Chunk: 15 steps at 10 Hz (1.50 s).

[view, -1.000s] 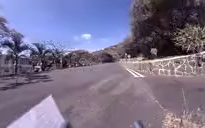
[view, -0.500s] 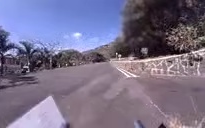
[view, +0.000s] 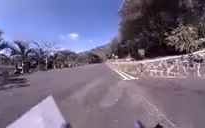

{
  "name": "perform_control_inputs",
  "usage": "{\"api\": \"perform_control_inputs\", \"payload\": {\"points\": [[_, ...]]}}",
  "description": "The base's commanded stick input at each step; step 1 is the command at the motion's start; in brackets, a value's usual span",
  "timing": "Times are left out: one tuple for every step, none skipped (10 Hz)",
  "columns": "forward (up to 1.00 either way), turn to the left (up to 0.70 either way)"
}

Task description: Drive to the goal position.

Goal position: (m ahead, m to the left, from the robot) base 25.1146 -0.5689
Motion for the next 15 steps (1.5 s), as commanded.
{"api": "perform_control_inputs", "payload": {"points": [[0.50, 0.00], [0.50, 0.00], [0.50, 0.00], [0.50, 0.00], [0.50, 0.00], [0.50, 0.00], [0.50, 0.00], [0.50, 0.00], [0.50, -0.11], [0.50, -0.40], [0.50, -0.50], [0.50, -0.50], [0.50, -0.50], [0.50, -0.36], [0.50, 0.00]]}}
